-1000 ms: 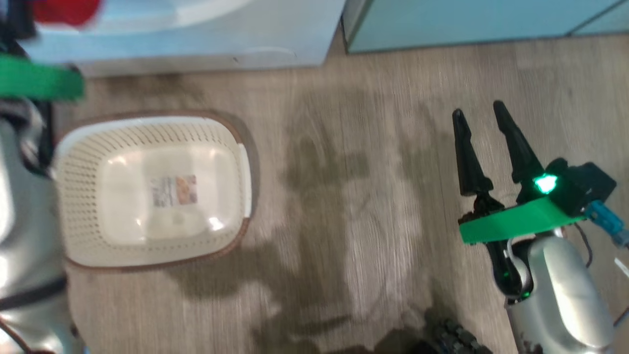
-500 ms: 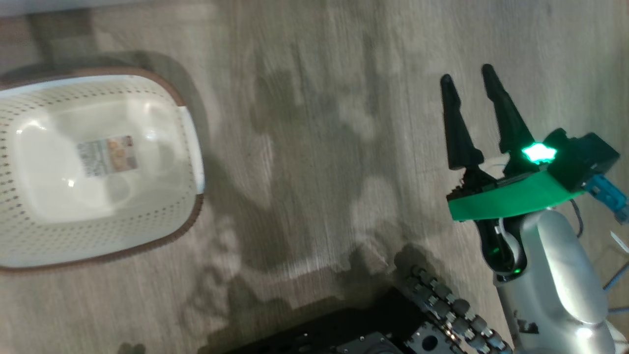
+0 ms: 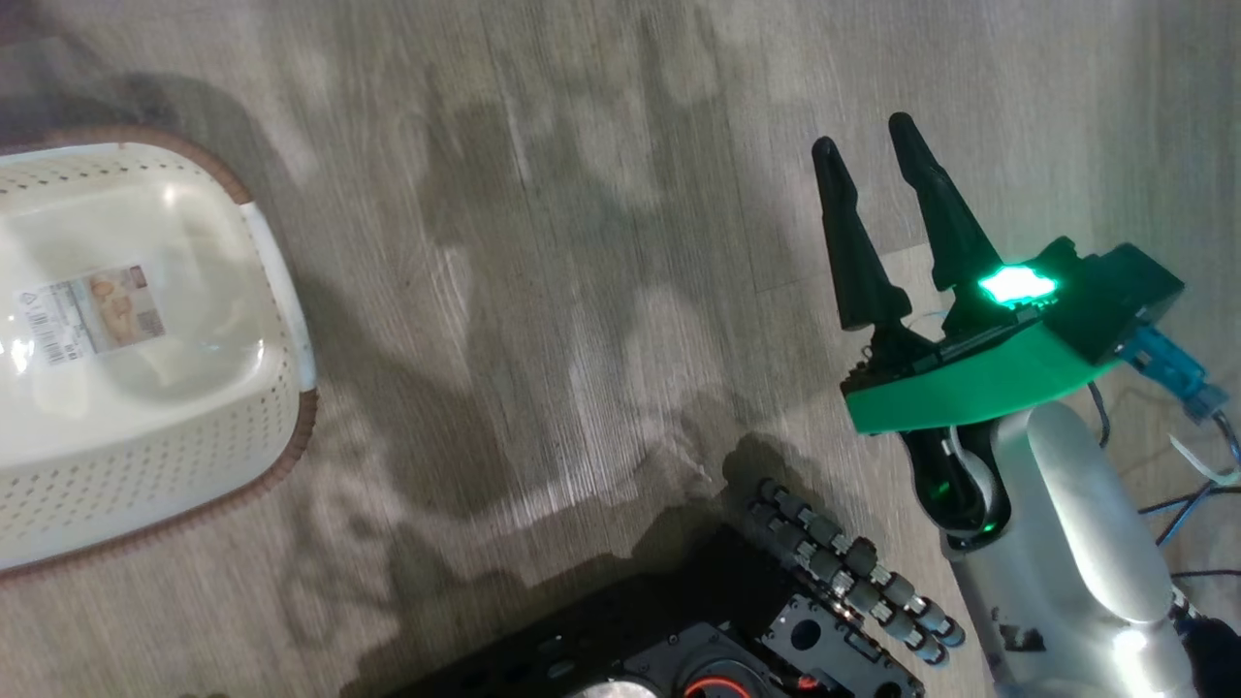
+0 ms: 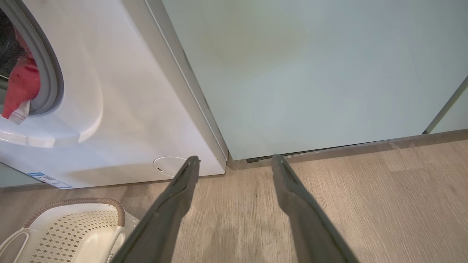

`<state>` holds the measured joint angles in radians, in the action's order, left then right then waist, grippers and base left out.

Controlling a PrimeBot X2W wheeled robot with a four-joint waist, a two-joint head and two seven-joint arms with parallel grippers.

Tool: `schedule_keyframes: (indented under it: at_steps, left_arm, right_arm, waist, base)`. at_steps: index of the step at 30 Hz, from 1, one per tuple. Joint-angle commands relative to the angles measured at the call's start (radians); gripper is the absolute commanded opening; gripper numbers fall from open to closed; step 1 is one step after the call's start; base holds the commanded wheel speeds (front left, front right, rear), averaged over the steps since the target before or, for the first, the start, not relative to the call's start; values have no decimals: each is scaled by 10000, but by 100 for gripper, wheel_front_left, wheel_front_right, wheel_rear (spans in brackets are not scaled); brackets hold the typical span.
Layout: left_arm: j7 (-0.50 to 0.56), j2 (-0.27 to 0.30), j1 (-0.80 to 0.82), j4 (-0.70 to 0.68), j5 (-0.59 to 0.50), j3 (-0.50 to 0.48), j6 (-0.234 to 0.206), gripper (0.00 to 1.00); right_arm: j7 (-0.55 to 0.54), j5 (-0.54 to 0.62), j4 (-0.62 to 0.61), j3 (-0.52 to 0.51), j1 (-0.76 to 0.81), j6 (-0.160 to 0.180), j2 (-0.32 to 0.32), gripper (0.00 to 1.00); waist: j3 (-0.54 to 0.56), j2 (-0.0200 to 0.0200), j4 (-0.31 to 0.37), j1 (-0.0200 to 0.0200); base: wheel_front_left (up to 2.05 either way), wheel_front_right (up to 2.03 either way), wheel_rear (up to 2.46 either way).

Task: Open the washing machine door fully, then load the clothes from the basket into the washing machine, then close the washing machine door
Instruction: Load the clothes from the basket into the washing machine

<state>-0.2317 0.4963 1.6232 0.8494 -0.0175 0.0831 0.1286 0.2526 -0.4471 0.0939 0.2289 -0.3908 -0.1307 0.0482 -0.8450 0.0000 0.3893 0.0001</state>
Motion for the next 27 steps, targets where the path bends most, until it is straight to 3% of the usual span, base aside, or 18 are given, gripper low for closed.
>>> schedule_keyframes:
  at_steps: [1, 11, 17, 27]
  left_arm:
    - [-134, 466, 514, -332, -61, 14, -110, 0]
    - [-296, 410, 767, -1396, 132, -130, -767, 0]
    - [-298, 500, 353, -1003, 192, 66, -602, 0]
    - [25, 453, 728, 1217, -16, 901, -218, 0]
  right_arm:
    - [92, -80, -229, 183, 161, 0, 20, 100]
    - [92, -193, -232, 277, 5, 0, 20, 100]
    - [92, -224, -259, 336, -88, 0, 20, 100]
    - [92, -274, -280, 374, -165, 0, 20, 100]
  waist:
    - [-36, 0, 47, -1]
    - [-218, 0, 81, -1]
    - [-295, 0, 63, -1]
    - [-434, 0, 96, -1]
  base:
    - [0, 0, 0]
    - [0, 0, 0]
    - [0, 0, 0]
    - [0, 0, 0]
